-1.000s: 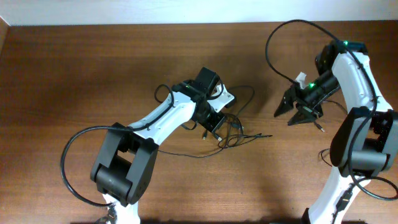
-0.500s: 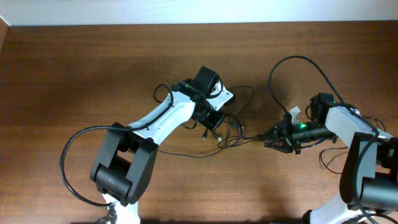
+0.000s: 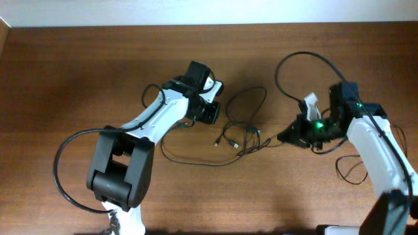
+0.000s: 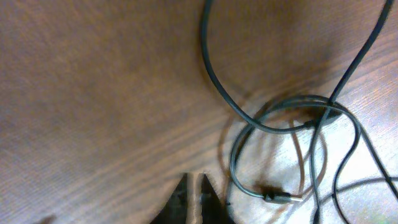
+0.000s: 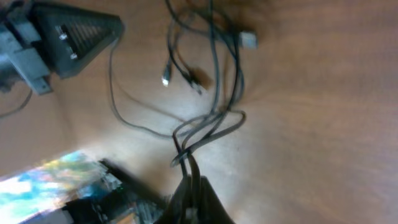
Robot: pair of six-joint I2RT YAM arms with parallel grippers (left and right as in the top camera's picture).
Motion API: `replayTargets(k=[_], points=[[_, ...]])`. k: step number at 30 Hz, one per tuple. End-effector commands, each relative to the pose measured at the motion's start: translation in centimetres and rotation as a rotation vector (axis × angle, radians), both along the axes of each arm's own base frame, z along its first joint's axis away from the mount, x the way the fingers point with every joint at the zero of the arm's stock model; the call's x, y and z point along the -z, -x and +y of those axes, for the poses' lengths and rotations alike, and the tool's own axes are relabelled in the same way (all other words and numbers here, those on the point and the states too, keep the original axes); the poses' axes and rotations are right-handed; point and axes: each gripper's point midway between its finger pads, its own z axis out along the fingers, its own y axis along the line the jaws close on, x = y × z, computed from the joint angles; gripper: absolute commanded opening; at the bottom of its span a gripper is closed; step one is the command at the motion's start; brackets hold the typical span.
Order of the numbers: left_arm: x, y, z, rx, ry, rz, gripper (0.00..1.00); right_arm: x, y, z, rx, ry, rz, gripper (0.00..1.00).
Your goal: Untangle cables
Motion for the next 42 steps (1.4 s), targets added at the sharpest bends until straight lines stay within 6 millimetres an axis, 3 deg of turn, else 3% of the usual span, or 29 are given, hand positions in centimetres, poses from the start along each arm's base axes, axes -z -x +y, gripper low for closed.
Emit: replayTargets(k=[1,4,7,11,15,17,20,23,25,26,29,33,35,42], points=[[-0.5,-0.4,-0.9,-0.030,0.081,0.023,0.01,-3.9,-1.3,-0.1,-0.082,0.291,-0.136,0.04],[-0.4,-0.5,-0.5,-0.037,0.066,0.023,0.01,-6.9,-2.1,1.3,-0.138,0.461,-0.243,0.04],[0.0,-0.5,1.2,-0.075,0.028,0.045,0.00,-6.9,-1.7,2.7,-0.188,0.543,-0.272,0.04],[0.3,-0.4,2.3,-0.097,0.011,0.069,0.00,-5.2,-0.8,5.7,-0.201,0.419,-0.155,0.04],[0.1,-0.7,5.0,-0.188,0.069,0.137,0.00,-5.7,-0.6,7.7,-0.227,0.224,-0.118,0.04],[-0.5,-0.9,5.6,-0.209,0.144,0.168,0.00,-8.0,0.2,11.1,-0.351,-0.010,-0.177,0.04],[-0.7,-0.9,6.1,-0.218,0.173,0.181,0.01,-11.2,0.6,14.0,-0.408,-0.252,-0.222,0.04],[-3.0,0.1,3.1,-0.034,0.369,0.170,0.07,-15.2,1.4,16.1,-0.485,-0.504,-0.278,0.04],[-4.0,0.6,2.2,-0.003,0.444,0.183,0.08,-18.3,1.2,17.1,-0.556,-0.655,-0.386,0.04],[-4.2,0.7,1.9,0.004,0.464,0.190,0.09,-18.7,0.7,17.3,-0.549,-0.664,-0.398,0.04],[-4.7,1.2,1.6,0.040,0.496,0.190,0.25,-19.5,-1.1,17.7,-0.485,-0.649,-0.411,0.04],[-4.7,1.2,1.6,0.041,0.497,0.190,0.58,-20.0,-4.3,17.9,-0.305,-0.598,-0.378,0.04],[-5.2,1.6,1.2,0.048,0.537,0.210,0.68,-21.1,-5.1,18.1,-0.285,-0.619,-0.418,0.04],[-7.6,3.0,-0.1,0.073,0.694,0.287,0.78,-19.9,-7.9,17.3,-0.110,-0.520,-0.409,0.04]])
